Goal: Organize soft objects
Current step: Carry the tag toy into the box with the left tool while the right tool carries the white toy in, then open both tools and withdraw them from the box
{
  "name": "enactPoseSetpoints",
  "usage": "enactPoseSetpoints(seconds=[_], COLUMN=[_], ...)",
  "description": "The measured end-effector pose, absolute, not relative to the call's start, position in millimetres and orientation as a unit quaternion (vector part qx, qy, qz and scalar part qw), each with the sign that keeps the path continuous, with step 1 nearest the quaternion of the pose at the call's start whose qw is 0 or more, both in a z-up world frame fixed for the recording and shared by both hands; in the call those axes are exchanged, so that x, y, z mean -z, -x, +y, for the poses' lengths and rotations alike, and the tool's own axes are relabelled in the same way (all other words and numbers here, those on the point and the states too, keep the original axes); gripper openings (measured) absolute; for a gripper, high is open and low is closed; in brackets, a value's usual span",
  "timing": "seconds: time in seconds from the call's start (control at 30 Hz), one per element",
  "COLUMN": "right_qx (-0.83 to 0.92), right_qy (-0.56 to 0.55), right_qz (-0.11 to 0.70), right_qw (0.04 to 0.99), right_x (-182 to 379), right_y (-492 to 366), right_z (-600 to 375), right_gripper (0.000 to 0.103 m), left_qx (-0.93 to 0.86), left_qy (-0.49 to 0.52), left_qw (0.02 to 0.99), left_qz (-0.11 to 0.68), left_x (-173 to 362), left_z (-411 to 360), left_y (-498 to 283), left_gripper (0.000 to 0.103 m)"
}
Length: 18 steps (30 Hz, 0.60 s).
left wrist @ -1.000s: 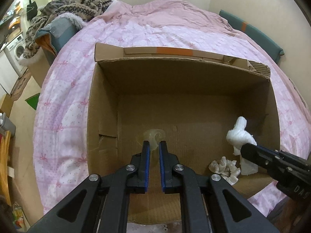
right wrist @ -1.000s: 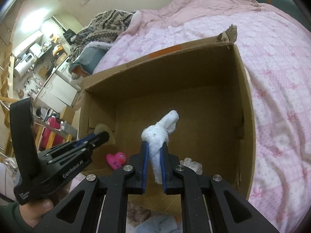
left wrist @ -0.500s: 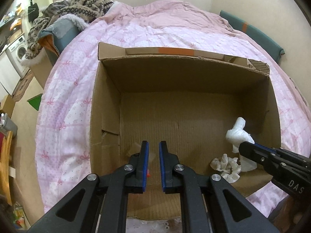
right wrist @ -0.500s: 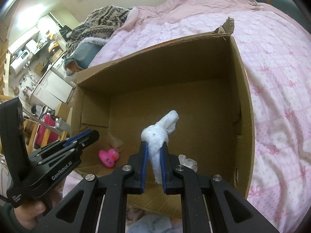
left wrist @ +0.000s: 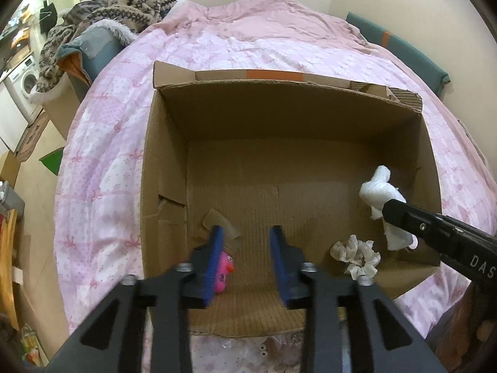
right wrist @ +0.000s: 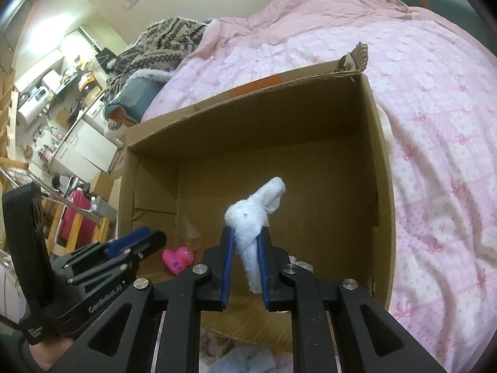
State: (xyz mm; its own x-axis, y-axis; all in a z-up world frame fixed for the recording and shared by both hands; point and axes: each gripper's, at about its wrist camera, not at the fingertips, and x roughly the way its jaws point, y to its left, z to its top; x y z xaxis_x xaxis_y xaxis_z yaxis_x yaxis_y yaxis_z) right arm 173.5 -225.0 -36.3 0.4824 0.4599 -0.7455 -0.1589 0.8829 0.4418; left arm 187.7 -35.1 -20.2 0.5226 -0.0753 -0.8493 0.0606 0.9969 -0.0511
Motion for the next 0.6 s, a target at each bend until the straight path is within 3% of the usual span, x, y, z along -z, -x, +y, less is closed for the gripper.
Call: enactPoseSetpoints(seconds=[0.1,0.2,0.23,0.27,0.33,0.6], right_qx=[-0.18,-0.175,-0.173,-0.17,-0.167,-0.162], right_qy=[-0.161,-0.16,-0.161,-0.162,-0.166,-0.153], right_qz=[0.475,0.475,0.474,0.474,0.466,0.455], right_qw=[0.846,0.848,0.848,0.849,0.853,0.862], right_x=[36.3,35.9,35.5,35.1,32.3,22.0], right_y=[-174.4,-175.0,-175.0,-175.1,-173.3,-167.2], right_z=[-226.5,-227.2,-227.4,-228.0,-229.6,-227.0], right_gripper=[0.017,0.025,0.034,0.05,0.073,0.073], left_qx=[0.037,0.034,0.033,0.032,0.032,0.028], left_qy=[0.009,0.01,0.01,0.01,0.013,0.016], left_qw=[0.877,0.88,0.88,0.88,0.878,0.88], left_qz=[0.479,0.473,0.474,0.475,0.477,0.474], left_x=[15.7,11.7,11.2,11.1,11.0,5.0], left_z=[-34.8,-34.1,-33.7,-33.3,-31.9,-24.1], left_y=[-186.7,-186.1,-186.3,-186.5,-186.5,-180.6], left_gripper=[0.06,0.065,0.065,0.065,0.065,0.065])
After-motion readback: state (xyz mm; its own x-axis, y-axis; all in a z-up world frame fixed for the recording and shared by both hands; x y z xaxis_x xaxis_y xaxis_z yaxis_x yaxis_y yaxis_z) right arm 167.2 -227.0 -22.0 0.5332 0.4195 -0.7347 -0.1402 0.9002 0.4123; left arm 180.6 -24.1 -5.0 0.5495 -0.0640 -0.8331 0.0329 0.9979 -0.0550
